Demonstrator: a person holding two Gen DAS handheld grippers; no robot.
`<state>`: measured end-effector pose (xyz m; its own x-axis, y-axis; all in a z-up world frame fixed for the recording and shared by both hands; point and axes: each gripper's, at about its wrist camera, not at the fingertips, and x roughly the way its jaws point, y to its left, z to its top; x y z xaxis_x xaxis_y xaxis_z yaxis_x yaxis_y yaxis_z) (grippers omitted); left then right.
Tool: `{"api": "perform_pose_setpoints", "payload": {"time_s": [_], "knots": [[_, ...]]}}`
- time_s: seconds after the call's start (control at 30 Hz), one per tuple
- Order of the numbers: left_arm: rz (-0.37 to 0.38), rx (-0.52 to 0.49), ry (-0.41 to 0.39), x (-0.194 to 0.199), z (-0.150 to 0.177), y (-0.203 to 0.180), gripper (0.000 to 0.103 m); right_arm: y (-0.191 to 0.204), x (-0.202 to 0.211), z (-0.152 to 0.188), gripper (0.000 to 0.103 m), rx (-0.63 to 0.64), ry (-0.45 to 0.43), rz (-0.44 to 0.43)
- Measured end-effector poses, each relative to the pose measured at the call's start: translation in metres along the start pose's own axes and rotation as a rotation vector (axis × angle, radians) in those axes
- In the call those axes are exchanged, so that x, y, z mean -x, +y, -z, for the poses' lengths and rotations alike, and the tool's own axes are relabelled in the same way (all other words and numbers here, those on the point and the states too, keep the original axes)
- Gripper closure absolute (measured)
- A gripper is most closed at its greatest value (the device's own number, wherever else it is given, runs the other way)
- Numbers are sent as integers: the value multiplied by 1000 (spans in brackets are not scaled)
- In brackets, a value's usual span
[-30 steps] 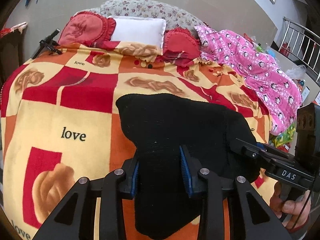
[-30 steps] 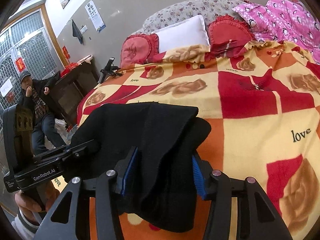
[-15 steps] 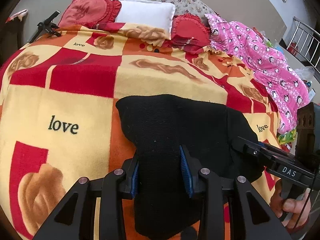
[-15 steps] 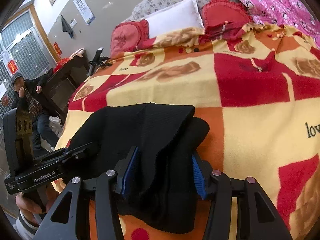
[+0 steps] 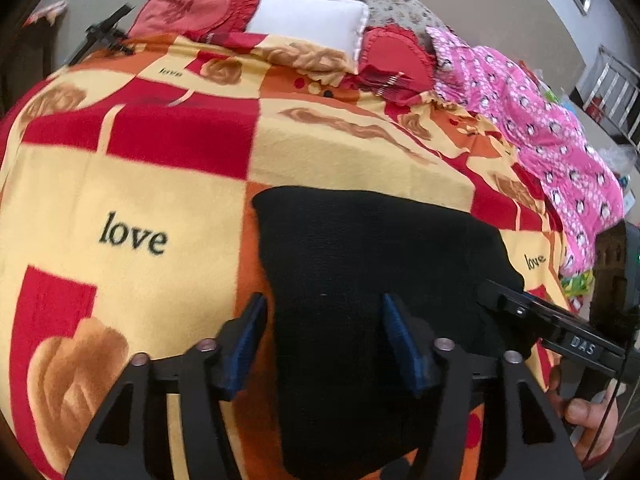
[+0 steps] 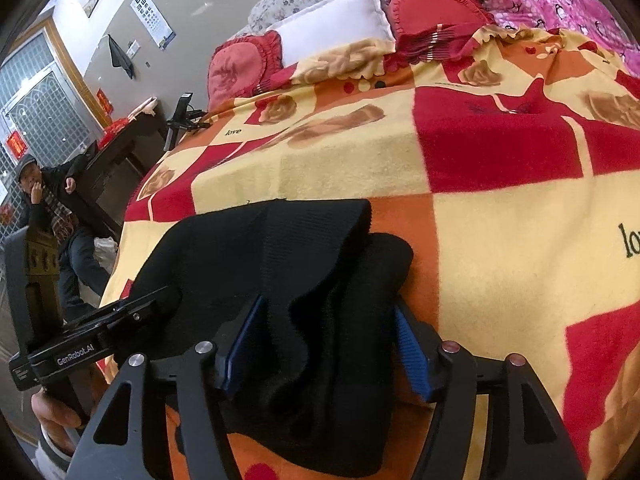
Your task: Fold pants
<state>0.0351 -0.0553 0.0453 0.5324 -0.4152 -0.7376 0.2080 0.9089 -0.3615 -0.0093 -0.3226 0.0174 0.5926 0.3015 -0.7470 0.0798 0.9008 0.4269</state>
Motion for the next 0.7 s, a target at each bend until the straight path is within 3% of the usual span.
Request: {"api": "perform_pose_setpoints", "payload": {"time_s": [0.13,0.3,0.4,0.5,0.57,0.7], "knots": [[-25,10,-30,17,0,-1,45,11,23,0,39,42,-49,54],[-57,-30,-106,42,6,-16,45,39,50,-4,49,133,-90,-12],[-70,-64,-92,37,15,-28,45,55,42,2,51,189,-56,-18],[-122,-102,-81,29,27,-37,45,55,27,16,53,218,-3,33],[-133,-116,-44,19,30,-41,44,49,23,23,54,207,-2,43],[-131,-95,-55,17,30,-41,40,46,24,27,54,209,-11,38]]}}
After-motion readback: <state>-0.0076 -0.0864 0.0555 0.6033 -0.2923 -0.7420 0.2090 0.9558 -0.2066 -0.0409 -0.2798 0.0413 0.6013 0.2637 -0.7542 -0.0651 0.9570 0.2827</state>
